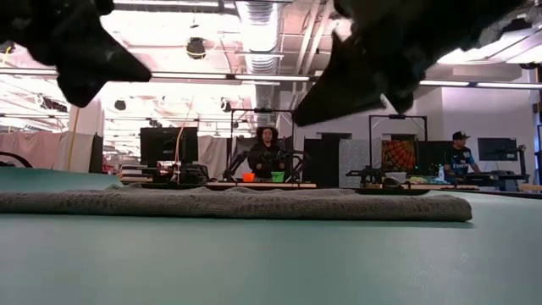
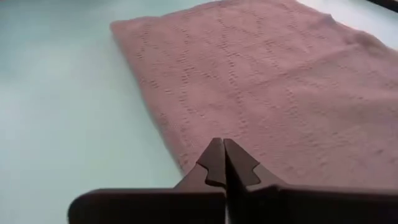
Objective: Roll towel
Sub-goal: Roll the gray towel on the table
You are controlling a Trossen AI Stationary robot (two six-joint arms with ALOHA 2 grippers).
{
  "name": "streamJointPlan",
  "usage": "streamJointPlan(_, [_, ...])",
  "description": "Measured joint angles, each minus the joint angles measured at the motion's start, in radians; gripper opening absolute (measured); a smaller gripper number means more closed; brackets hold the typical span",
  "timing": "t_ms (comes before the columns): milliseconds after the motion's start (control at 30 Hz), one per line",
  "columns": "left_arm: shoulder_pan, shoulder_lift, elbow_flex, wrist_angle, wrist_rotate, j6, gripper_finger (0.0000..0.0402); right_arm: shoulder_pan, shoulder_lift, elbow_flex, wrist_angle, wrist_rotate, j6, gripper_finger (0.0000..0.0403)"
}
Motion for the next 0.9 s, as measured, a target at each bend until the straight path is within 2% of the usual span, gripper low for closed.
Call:
streamJointPlan(100, [-0.029, 0.042, 0.001, 0.013, -0.039, -0.02, 0.0, 0.007, 0.044, 0.005, -0.003, 0.057, 0.088, 0.0005])
streamJointPlan(300, [-0.076, 0.153, 0.0, 0.015, -0.099, -0.099, 0.0, 0.016, 0.089, 0.007, -0.058, 0.096, 0.216, 0.0003])
streamJointPlan(467, [-0.089, 0.282, 0.002, 0.077, -0.093, -0.172, 0.0, 0.016, 0.087, 0.008, -0.143, 0.1, 0.274, 0.0003])
streamJointPlan(667, [-0.103, 0.424, 0.003, 0.168, -0.096, -0.243, 0.0, 0.017, 0.108, 0.008, -0.195, 0.065, 0.314, 0.0002])
streamJointPlan(800, [-0.104, 0.473, 0.005, 0.177, -0.061, -0.286, 0.0, 0.019, 0.162, 0.007, -0.18, -0.008, 0.344, 0.0002])
streamJointPlan(900, [-0.107, 0.495, 0.011, 0.175, -0.038, -0.297, 0.0, 0.028, 0.197, 0.012, -0.194, -0.013, 0.426, 0.0002])
